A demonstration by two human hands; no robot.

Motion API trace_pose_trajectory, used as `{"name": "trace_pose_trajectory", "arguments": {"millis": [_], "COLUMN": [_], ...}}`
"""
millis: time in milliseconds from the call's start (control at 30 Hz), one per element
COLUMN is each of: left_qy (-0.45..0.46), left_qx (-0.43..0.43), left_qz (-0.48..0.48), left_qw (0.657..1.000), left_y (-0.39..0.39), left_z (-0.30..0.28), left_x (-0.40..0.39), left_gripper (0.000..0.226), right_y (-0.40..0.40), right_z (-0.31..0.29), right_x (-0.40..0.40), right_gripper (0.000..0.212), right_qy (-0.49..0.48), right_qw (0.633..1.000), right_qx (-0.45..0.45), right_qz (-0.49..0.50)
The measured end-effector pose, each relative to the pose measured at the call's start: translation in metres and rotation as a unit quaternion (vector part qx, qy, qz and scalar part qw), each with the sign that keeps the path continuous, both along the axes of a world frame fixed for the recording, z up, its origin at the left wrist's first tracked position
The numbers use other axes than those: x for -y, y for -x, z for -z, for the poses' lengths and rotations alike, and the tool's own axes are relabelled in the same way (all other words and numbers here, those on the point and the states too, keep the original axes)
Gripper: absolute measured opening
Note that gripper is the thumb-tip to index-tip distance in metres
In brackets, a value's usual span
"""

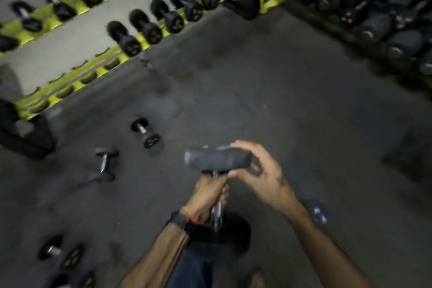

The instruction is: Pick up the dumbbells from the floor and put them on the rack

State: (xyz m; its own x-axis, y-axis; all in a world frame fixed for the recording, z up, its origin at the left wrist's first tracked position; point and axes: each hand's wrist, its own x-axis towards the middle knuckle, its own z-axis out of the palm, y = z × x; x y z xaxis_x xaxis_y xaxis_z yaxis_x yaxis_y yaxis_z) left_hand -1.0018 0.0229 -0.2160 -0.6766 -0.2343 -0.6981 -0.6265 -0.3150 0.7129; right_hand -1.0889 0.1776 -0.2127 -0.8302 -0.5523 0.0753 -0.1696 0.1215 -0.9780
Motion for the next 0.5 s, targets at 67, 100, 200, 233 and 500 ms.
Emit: {"name": "trace_pose_trajectory", "arguments": {"millis": [67, 100, 200, 233, 500], "left_qy": [-0.008, -0.013, -0.017, -0.009, 0.029], "left_qx": [-0.016, -0.026, -0.054, -0.06, -0.069], "left_qz": [-0.041, -0.066, -0.127, -0.138, -0.123], "left_qw": [0.999, 0.997, 0.99, 0.989, 0.99], "left_y": [0.046, 0.071, 0.153, 0.186, 0.446], "left_z": [-0.042, -0.055, -0.069, -0.074, -0.137], "left_x": [0.035, 0.054, 0.108, 0.128, 0.259], "left_gripper": [0.033, 0.033, 0.031, 0.032, 0.039], "right_y": [0.053, 0.082, 0.172, 0.206, 0.457], "right_z": [-0.043, -0.06, -0.094, -0.103, -0.171], "right_x": [0.046, 0.07, 0.135, 0.158, 0.284], "right_gripper": [0.057, 0.055, 0.054, 0.055, 0.082], "right_qy": [0.01, 0.009, 0.005, 0.001, -0.078], "right_qw": [0.999, 0.998, 0.995, 0.994, 0.988], "right_qx": [0.023, 0.029, -0.004, -0.032, -0.02], "right_qz": [-0.031, -0.05, -0.099, -0.106, -0.13]}}
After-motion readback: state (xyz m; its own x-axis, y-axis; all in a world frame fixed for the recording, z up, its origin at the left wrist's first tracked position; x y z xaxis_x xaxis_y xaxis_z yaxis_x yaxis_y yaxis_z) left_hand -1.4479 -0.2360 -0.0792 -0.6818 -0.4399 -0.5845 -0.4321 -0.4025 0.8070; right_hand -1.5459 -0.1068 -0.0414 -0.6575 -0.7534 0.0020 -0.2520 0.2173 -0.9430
